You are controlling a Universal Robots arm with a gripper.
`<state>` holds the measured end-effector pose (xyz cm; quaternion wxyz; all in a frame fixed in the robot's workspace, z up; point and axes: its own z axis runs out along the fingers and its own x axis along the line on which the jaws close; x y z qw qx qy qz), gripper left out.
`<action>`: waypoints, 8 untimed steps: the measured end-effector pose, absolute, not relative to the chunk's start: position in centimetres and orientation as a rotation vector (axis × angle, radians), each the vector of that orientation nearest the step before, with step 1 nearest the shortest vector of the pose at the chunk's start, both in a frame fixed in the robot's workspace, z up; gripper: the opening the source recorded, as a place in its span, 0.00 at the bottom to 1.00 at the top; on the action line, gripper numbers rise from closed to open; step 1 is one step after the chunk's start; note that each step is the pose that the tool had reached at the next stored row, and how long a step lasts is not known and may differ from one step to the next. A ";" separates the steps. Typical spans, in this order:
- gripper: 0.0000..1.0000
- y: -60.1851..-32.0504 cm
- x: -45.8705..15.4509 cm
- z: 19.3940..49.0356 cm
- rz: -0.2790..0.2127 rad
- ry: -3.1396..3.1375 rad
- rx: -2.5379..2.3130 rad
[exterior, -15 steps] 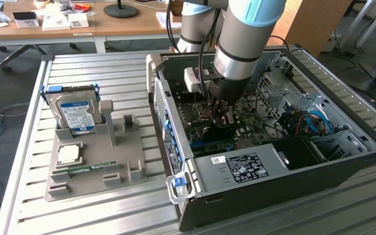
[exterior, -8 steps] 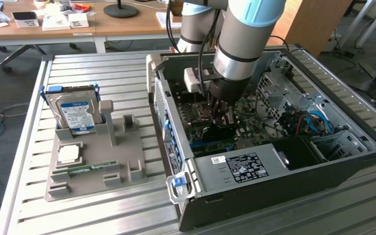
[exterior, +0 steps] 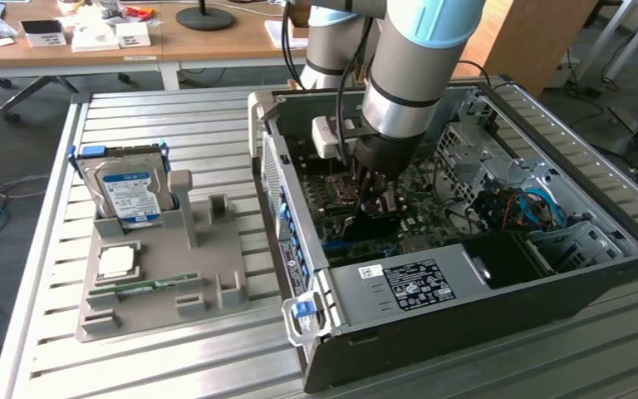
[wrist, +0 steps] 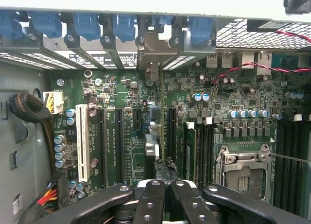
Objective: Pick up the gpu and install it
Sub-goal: 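Press down on the gpu until it lock into place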
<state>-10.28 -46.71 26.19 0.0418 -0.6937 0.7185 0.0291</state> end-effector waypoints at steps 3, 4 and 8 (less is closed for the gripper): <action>0.11 -46.8 -10.5 26.2 0.087 2.198 -2.122; 0.11 -46.8 -10.6 26.2 0.087 2.197 -2.122; 0.11 -46.9 -10.7 26.2 0.086 2.196 -2.121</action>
